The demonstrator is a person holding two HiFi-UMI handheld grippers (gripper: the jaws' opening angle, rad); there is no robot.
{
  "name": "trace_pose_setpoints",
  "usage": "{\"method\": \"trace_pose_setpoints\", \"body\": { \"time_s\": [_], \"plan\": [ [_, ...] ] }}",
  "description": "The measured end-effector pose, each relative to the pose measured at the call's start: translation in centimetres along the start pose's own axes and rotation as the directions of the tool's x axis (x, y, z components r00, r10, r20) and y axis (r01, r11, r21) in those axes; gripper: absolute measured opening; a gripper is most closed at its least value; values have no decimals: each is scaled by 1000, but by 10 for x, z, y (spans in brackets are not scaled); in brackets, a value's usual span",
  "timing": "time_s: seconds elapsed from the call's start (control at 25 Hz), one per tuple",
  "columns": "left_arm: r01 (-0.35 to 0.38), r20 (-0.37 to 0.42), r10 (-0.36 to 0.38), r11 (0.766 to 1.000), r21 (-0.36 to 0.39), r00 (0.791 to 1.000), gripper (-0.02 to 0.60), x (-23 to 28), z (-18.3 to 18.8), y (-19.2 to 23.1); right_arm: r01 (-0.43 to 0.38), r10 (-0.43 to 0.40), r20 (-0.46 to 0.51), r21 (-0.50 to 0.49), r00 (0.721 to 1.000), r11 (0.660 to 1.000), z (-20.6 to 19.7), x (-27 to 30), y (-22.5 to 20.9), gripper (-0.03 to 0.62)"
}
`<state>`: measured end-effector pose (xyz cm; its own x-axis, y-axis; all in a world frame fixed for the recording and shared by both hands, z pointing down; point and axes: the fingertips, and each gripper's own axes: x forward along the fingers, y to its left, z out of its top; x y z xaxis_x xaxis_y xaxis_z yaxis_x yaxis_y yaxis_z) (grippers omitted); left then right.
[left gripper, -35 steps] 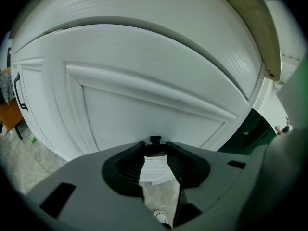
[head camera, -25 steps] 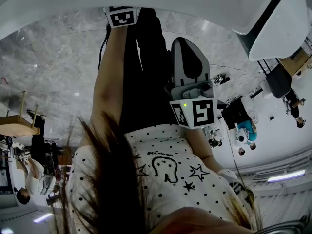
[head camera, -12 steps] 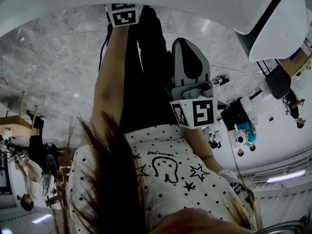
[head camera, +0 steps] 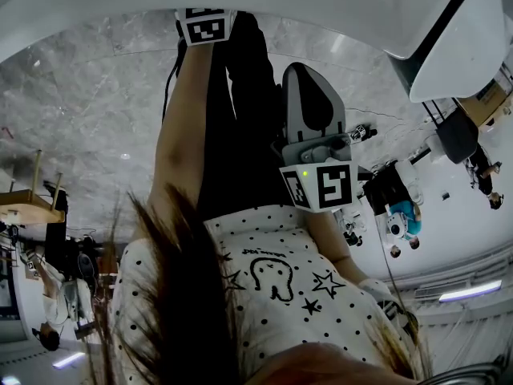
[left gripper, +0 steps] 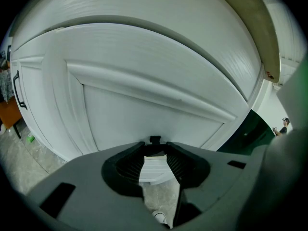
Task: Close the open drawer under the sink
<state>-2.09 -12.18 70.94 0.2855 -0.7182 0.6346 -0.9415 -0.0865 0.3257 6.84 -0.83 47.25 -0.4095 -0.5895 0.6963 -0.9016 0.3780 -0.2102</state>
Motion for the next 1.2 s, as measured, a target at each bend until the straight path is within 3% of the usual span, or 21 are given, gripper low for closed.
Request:
{"method": "trace_pose_setpoints", "body": {
  "time_s": [1.2],
  "plan": [
    [-6,0,6,1000,-9,1000,143,0,-2,0,8,-8,0,5,1000,1000,-3,-1,-1,14]
  ]
}}
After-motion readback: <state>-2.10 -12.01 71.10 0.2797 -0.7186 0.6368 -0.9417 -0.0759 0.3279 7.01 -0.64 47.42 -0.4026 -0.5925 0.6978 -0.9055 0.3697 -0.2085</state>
